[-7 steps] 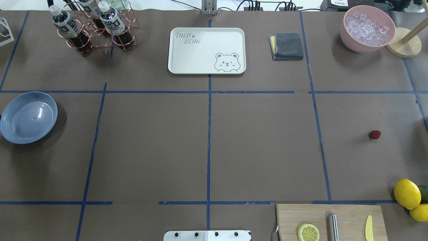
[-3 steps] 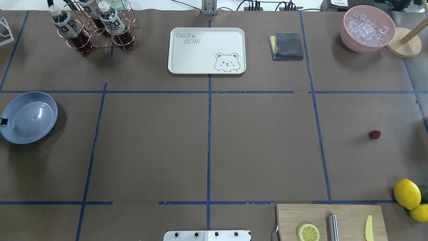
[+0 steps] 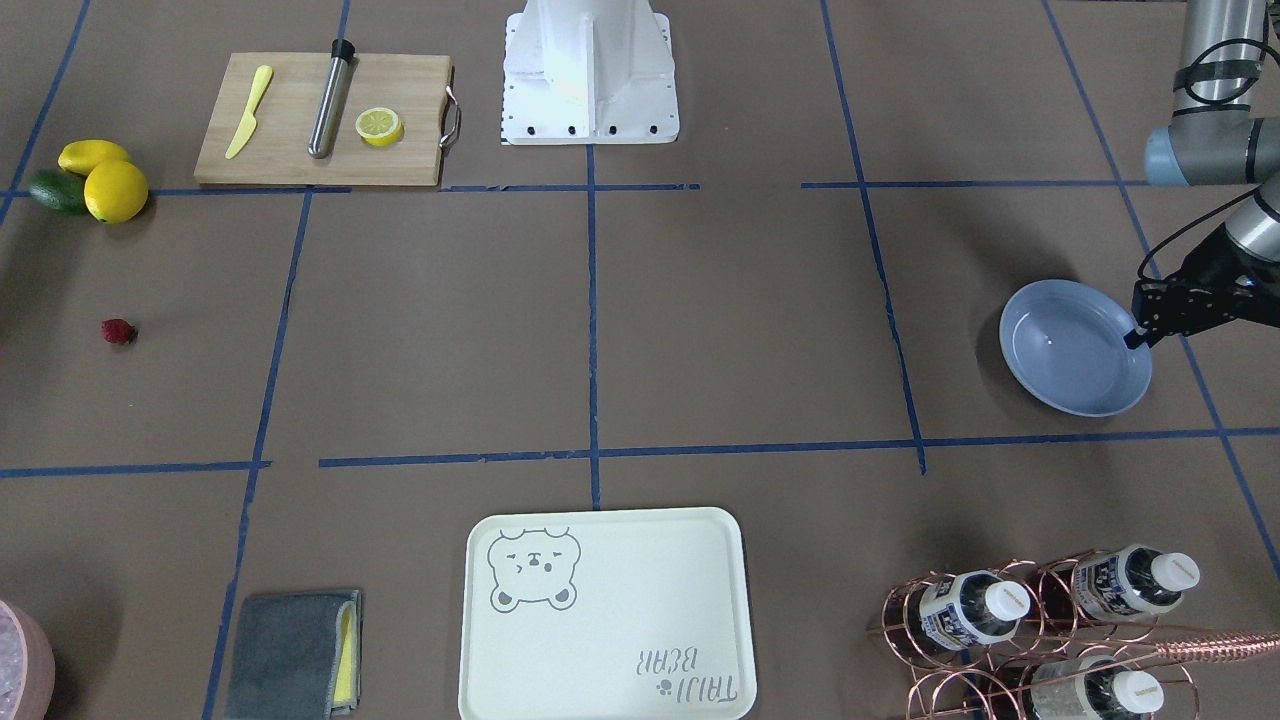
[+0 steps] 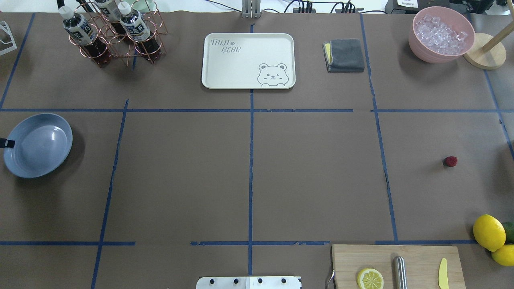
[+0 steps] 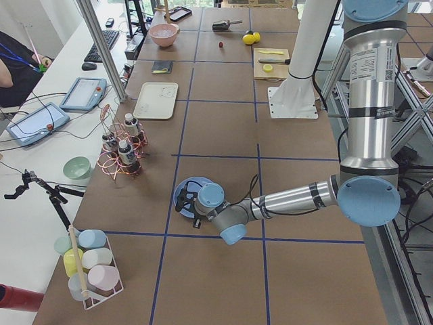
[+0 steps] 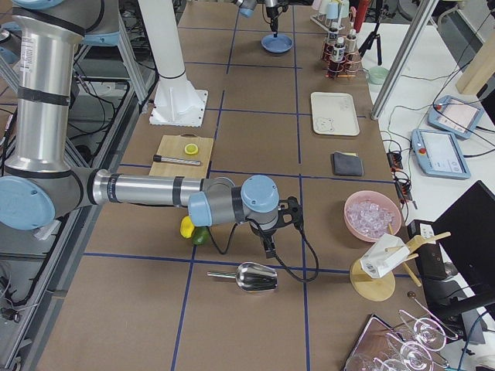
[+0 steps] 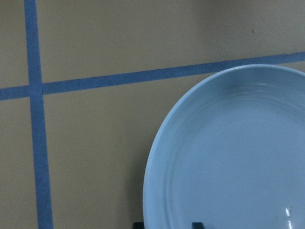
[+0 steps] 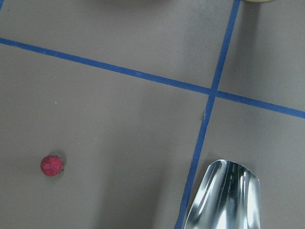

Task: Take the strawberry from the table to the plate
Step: 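Lower the left gripper and grasp the rim of the light blue plate, then slide the light blue plate with the left gripper to the table center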

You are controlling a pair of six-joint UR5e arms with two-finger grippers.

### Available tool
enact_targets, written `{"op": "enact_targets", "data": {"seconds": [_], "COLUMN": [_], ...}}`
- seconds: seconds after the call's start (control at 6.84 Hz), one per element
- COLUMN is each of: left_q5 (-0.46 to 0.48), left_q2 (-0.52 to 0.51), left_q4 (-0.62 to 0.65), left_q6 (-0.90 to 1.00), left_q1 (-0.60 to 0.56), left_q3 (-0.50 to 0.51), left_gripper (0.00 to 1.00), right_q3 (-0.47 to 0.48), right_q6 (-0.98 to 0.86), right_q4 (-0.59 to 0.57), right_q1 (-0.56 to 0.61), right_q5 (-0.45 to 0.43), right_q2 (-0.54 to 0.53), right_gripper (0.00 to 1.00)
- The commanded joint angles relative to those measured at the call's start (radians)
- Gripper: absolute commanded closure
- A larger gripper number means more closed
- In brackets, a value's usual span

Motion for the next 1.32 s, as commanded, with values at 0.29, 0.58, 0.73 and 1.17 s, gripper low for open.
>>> {"op": "enact_targets", "data": {"seconds": [0.29, 0.58, 0.73, 1.17], "left_q5": [-0.077, 0.008, 0.104, 0.341], "left_q2": [-0.011, -0.133, -0.289, -0.531], "left_q4": [0.162, 0.331, 0.442, 0.611], "left_q6": [-0.244, -0.438, -0.558, -0.674], "left_q1": [0.005, 0.183, 0.322, 0.578], "left_q3": [-0.322, -0.477, -0.462, -0.387], "left_gripper": [1.00, 1.00, 1.00, 1.00], "right_q3": [0.000, -0.004, -0.001, -0.006], "right_q6": [0.001, 0.000, 0.001, 0.000], "right_q4": [-0.002, -0.002, -0.002, -0.002], "right_q1": [0.000, 0.000, 0.000, 0.000], "right_q5": [0.002, 0.002, 0.002, 0.000], "right_q2": [-0.002, -0.011, -0.015, -0.017], "right_gripper": [0.00, 0.00, 0.00, 0.00]}}
